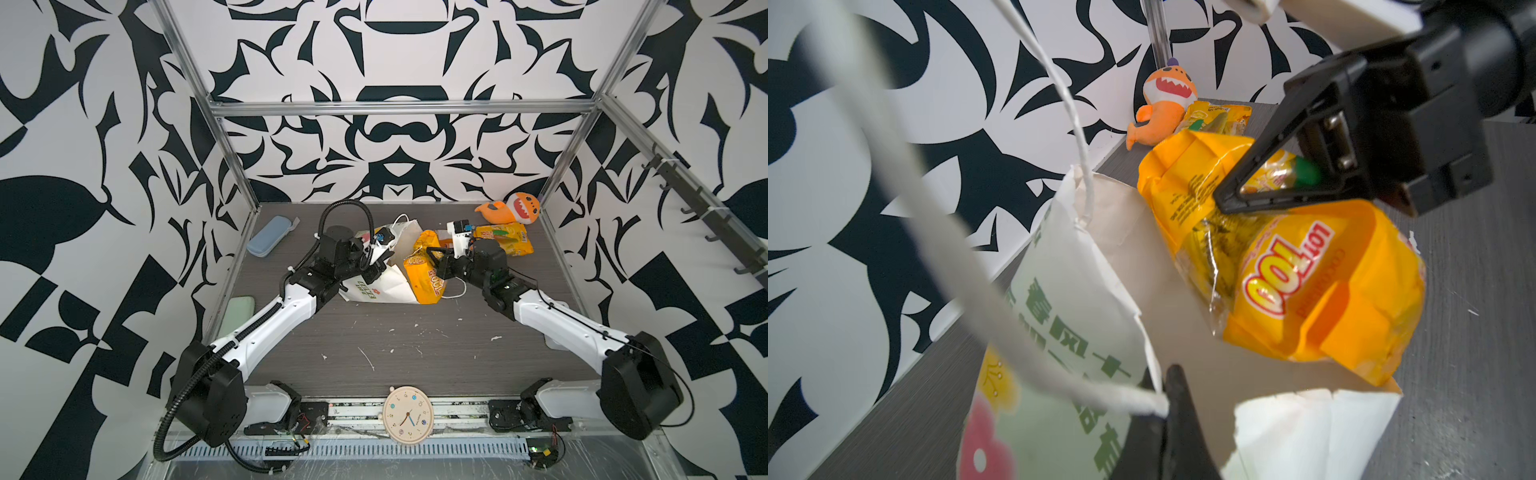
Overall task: Take the snacks out of the paper bag
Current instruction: 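Lift the gripped yellow packet out of the bag with the right gripper, then carry the yellow packet toward the plush fish and lower it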
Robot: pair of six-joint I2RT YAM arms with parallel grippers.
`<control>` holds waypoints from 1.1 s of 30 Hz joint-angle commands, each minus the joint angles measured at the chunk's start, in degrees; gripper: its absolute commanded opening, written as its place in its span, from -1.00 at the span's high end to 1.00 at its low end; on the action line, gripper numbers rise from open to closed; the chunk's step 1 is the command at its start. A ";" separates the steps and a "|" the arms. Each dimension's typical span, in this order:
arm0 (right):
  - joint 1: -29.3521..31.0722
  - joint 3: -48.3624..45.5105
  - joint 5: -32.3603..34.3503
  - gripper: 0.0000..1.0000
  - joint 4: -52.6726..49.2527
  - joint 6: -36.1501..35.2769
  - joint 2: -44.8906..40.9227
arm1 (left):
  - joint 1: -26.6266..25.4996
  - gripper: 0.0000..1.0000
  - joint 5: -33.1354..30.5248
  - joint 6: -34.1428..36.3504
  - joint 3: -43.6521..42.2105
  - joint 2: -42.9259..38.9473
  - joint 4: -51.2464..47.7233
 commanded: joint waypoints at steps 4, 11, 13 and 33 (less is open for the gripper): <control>-1.67 9.44 -0.94 1.00 -2.91 -0.06 -4.98 | 0.37 1.00 -0.88 0.95 1.87 0.50 -0.25; -6.29 15.09 5.41 1.00 -13.07 2.92 -6.22 | 0.37 1.00 -1.35 0.99 1.89 0.48 0.08; -8.71 17.32 7.84 1.00 -18.56 2.02 -7.11 | 0.37 1.00 -1.55 1.26 1.62 0.07 0.13; -33.82 18.61 13.44 1.00 -30.44 -1.13 11.30 | 0.37 1.00 -0.78 0.90 1.29 -1.08 1.00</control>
